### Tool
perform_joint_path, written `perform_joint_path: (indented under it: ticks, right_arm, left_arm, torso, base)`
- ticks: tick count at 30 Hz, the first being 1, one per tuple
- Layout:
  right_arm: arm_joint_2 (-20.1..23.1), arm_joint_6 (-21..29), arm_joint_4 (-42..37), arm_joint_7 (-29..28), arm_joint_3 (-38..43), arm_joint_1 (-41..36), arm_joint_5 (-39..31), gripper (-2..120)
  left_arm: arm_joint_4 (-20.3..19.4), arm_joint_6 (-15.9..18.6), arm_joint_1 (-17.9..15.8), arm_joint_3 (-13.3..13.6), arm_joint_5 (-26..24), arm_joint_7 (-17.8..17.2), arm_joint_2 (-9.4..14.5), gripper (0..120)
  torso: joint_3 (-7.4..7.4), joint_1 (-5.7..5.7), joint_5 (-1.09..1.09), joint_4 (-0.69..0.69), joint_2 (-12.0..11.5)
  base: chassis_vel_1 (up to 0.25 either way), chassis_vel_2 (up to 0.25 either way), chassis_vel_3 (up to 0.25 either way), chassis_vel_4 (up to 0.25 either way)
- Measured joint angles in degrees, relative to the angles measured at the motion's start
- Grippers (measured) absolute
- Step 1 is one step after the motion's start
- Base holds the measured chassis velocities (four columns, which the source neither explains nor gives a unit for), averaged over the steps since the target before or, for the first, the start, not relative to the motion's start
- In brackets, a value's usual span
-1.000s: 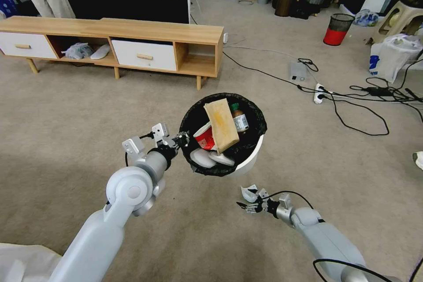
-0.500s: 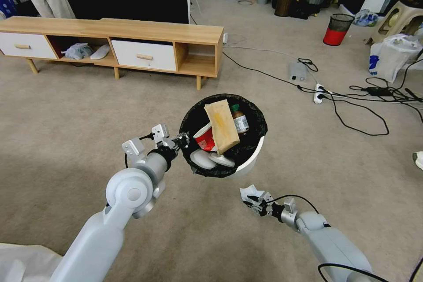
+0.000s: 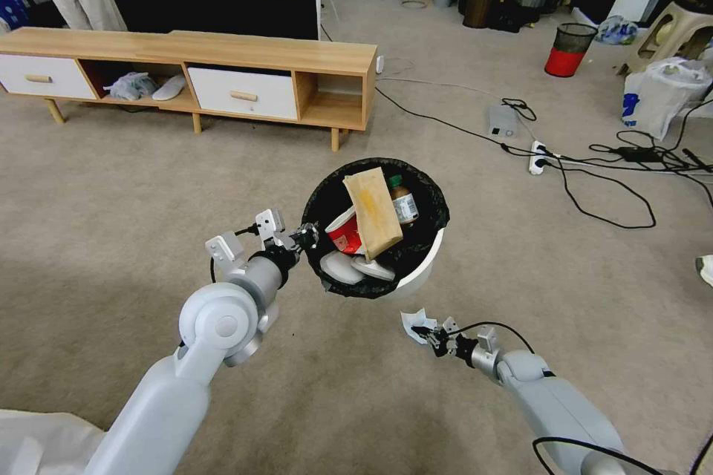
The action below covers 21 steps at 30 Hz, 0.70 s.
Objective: Pick up the trash bin, then pick up the garbage from the floor and place it into the trash bin.
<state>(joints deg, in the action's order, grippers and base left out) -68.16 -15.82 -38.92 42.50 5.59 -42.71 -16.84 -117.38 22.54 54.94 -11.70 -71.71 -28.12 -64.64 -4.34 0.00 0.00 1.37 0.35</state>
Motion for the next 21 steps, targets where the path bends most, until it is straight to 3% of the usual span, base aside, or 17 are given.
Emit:
perform_joint_path:
  ticks: [10, 17, 21]
  right_arm:
    - [0.83, -0.03, -1.76, 0.0, 0.46, 0.23, -1.39, 0]
    - [5.44, -0.33, -11.33, -1.84, 3.63, -2.77, -5.17, 0]
    - [10.11, 0.97, -21.26, -2.81, 8.19, -7.38, -8.44, 0]
  left_arm:
    - [0.21, -0.04, -0.2, 0.04, -0.01, 0.11, 0.05, 2]
    - [0.3, -0.05, -0.3, 0.3, -0.19, -0.01, -0.02, 2]
    - [0.5, -0.05, -0.69, 0.65, -0.32, -0.25, -0.14, 2]
  torso:
    - [0.0, 0.0, 0.0, 0.0, 0.0]
    - [0.0, 0.0, 0.01, -0.01, 0.0]
    - [0.0, 0.0, 0.01, 0.02, 0.0]
  base:
    - [0.0, 0.0, 0.0, 0.0]
    - [0.0, 0.0, 0.0, 0.0]
    - [0.0, 0.0, 0.0, 0.0]
